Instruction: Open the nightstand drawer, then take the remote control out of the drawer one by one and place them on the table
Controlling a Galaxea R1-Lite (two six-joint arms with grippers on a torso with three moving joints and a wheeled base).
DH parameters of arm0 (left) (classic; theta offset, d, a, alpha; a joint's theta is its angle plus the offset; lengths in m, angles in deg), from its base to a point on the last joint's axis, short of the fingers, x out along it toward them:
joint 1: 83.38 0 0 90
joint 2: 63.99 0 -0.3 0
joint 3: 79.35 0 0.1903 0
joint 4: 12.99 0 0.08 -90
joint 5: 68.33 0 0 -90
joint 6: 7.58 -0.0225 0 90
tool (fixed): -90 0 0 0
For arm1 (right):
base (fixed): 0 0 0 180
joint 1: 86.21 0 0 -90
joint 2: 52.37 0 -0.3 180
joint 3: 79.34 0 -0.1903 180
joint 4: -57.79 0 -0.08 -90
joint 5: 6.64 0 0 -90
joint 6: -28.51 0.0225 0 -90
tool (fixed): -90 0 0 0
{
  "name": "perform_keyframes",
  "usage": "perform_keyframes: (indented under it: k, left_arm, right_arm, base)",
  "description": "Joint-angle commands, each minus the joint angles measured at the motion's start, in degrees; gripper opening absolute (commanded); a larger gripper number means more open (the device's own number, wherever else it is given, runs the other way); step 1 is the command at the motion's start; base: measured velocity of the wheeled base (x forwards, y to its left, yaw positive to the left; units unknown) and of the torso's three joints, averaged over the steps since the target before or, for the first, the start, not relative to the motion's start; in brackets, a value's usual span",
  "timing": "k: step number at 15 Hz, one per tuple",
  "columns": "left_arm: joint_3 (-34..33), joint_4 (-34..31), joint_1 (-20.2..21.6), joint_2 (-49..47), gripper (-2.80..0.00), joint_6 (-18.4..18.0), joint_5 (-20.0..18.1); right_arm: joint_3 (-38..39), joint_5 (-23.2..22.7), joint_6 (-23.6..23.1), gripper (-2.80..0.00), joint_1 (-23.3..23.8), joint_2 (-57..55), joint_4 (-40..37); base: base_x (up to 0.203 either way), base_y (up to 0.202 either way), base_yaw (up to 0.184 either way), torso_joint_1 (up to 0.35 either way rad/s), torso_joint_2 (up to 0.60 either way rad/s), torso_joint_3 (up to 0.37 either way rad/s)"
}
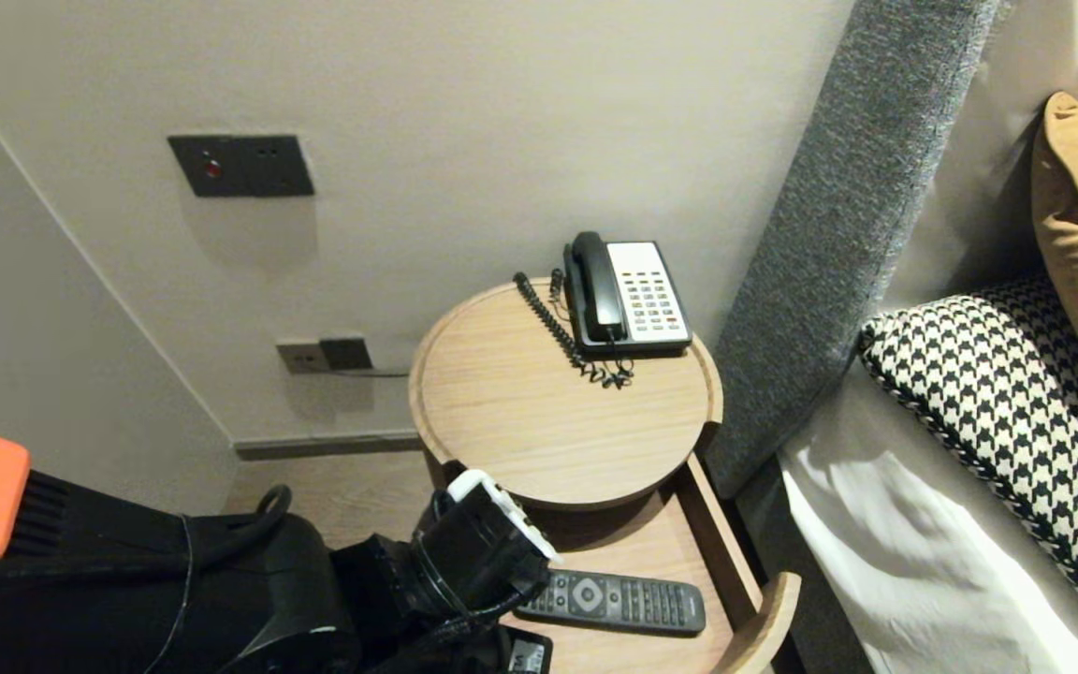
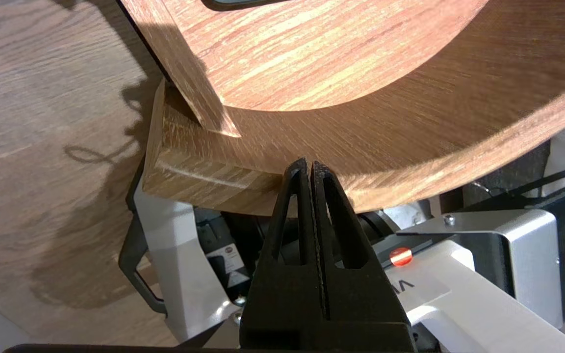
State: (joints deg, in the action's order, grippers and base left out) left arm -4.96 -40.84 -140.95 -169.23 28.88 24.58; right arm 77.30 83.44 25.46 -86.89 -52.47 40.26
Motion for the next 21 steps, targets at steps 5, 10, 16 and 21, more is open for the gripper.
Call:
perform_keyframes:
  k: [5, 10, 16, 21]
  left_arm:
    - [10.29, -2.75, 4.35, -0.04, -2.80, -2.24, 2.18]
    - [23.62, -14.91, 4.73, -1.70, -2.80, -6.81, 2.99]
    - [34.25, -16.60, 4.25, -8.84, -2.80, -23.32, 4.40]
    - [35.07, -15.29, 2.75, -12.22, -2.80, -27.64, -4.71]
  right_arm:
    - [2.29, -0.07, -0.03, -2.80, -0.02, -0.08, 0.05]
    - [2.29, -0.19, -0.03, -2.80, -0.02, -0.08, 0.05]
    - [2.29, -0.16, -0.03, -2.80, -0.02, -0.08, 0.04]
    - [2.29, -0.16, 0.41, -2.80, -0.02, -0.04, 0.05]
  base:
    - [0.000, 0.000, 0.000, 0.000, 0.00, 0.000]
    - [0.000, 0.000, 0.000, 0.000, 0.00, 0.000]
    - [0.000, 0.000, 0.000, 0.000, 0.00, 0.000]
    - [0.000, 0.000, 0.000, 0.000, 0.00, 0.000]
